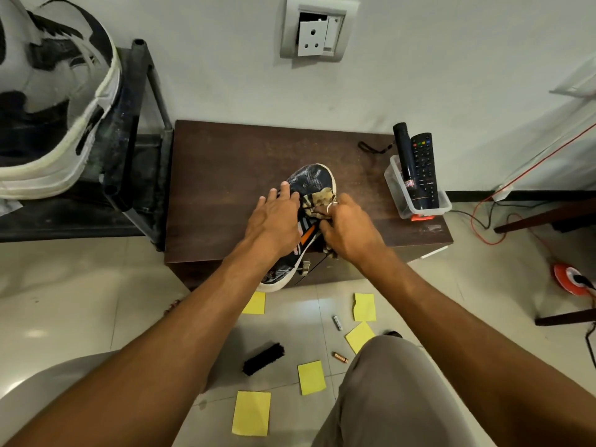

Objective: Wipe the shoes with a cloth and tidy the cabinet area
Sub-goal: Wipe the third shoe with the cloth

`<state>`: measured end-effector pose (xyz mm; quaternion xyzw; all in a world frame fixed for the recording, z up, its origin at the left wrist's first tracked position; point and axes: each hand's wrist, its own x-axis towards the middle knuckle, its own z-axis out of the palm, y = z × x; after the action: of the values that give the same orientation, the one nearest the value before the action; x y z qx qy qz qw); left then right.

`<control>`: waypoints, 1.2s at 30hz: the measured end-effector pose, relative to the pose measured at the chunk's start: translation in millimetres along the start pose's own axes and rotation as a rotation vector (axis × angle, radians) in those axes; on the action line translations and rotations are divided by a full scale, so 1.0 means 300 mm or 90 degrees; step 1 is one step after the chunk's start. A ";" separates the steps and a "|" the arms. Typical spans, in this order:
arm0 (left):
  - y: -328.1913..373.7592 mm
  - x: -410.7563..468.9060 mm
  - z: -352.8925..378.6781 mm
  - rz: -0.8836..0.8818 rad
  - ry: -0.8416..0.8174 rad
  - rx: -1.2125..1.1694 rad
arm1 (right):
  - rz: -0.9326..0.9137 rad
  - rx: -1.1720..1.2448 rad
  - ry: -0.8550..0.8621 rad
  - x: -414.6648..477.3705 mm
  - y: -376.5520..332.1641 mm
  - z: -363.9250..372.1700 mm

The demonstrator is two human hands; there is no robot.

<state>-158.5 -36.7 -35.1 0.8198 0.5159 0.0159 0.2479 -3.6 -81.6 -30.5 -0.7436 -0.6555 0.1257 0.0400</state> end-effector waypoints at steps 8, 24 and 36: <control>-0.008 -0.007 -0.003 0.018 -0.011 0.015 | -0.036 -0.108 0.135 0.131 0.011 -0.016; 0.008 -0.015 0.002 0.021 -0.006 0.020 | 0.041 -0.041 -0.127 0.080 -0.027 -0.069; -0.005 -0.019 0.003 0.069 -0.050 0.023 | -0.051 -0.081 0.147 0.157 0.017 0.006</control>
<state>-162.2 -41.3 -35.4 0.8510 0.4606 -0.0125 0.2519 6.2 -36.2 -39.8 -0.7273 -0.6824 -0.0047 0.0729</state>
